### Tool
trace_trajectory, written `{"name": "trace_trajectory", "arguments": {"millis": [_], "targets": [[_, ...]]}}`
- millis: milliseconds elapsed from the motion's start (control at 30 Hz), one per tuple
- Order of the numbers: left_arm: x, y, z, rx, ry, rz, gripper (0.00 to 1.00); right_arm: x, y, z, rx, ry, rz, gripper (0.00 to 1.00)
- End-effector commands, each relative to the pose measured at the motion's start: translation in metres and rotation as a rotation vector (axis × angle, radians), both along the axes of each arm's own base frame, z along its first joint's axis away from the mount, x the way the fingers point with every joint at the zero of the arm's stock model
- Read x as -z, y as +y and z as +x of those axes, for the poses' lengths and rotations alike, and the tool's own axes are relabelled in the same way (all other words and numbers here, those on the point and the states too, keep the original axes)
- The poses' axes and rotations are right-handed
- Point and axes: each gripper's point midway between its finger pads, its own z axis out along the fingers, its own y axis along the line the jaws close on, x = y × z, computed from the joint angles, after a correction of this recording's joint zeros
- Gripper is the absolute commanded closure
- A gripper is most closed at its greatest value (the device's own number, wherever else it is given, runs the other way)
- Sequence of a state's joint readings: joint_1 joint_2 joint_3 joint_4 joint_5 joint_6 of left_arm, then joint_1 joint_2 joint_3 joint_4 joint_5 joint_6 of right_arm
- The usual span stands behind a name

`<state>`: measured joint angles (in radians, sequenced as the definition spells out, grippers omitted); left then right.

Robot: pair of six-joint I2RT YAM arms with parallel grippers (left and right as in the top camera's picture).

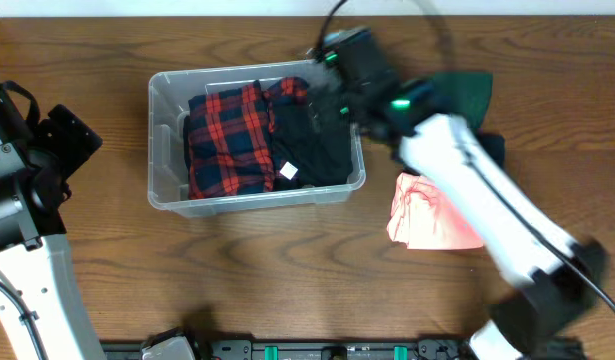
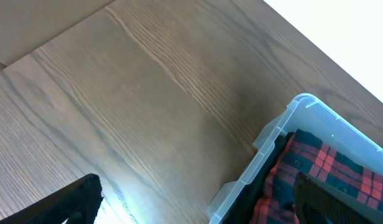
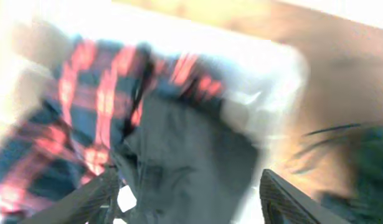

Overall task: Pack container
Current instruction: 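Move the right gripper to the green shirt and grasp it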

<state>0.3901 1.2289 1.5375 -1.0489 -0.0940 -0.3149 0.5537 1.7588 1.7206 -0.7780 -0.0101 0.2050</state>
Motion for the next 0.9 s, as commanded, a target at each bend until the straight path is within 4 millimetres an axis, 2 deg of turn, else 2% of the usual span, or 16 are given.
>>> {"name": "trace_trajectory", "arguments": {"millis": [0,67,133,300,467,533,633,733,867], "targets": [[-0.004,0.004,-0.001,-0.018,-0.006,0.012,0.02,-0.051,-0.066,0.012,0.152,-0.090,0.022,0.26],[-0.004,0.004,-0.001,-0.018,-0.006,0.012,0.02,-0.054,-0.109,0.018,0.252,-0.070,0.024,0.24],[-0.004,0.004,-0.001,-0.018,-0.006,0.012,0.02,-0.048,-0.150,0.024,0.339,-0.028,0.029,0.23],[-0.004,0.004,-0.001,-0.018,-0.006,0.012,0.02,-0.012,-0.244,0.034,0.513,0.118,0.092,0.22],[-0.004,0.004,-0.001,-0.018,-0.006,0.012,0.02,0.034,-0.310,0.043,0.620,0.253,0.212,0.21],[-0.004,0.004,-0.001,-0.018,-0.006,0.012,0.02,0.057,-0.329,0.044,0.654,0.310,0.250,0.22],[-0.004,0.004,-0.001,-0.018,-0.006,0.012,0.02,0.094,-0.342,0.048,0.670,0.400,0.308,0.23],[-0.004,0.004,-0.001,-0.018,-0.006,0.012,0.02,0.131,-0.337,0.058,0.639,0.470,0.382,0.23],[-0.004,0.004,-0.001,-0.018,-0.006,0.012,0.02,0.168,-0.322,0.071,0.577,0.526,0.480,0.26]]}}
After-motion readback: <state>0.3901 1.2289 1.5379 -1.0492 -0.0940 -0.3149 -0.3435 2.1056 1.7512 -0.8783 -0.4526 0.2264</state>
